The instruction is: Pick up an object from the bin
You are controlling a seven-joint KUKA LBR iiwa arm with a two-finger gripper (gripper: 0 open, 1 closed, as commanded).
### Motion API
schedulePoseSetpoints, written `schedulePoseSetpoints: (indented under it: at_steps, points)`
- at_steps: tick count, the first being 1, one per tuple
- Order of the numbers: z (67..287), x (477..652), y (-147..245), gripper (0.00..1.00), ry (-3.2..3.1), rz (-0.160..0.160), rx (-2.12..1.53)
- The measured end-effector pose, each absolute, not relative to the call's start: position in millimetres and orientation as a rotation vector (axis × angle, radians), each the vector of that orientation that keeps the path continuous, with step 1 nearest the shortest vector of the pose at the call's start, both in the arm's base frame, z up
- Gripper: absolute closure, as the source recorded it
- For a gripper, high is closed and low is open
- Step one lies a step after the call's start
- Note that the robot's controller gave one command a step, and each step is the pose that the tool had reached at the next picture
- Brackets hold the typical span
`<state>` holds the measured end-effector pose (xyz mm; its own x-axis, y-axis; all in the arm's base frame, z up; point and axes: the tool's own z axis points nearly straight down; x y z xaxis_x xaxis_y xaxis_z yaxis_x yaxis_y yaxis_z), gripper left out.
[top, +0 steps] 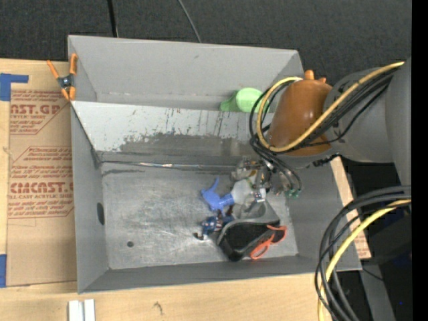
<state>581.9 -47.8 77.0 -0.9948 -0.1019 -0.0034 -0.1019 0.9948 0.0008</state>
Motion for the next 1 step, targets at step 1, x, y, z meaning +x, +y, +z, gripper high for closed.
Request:
schedulePoseSetpoints:
  at_steps: [1]
  points:
    - [86.6,580.3,-47.6,1.0,3.14,0.002,-0.16]
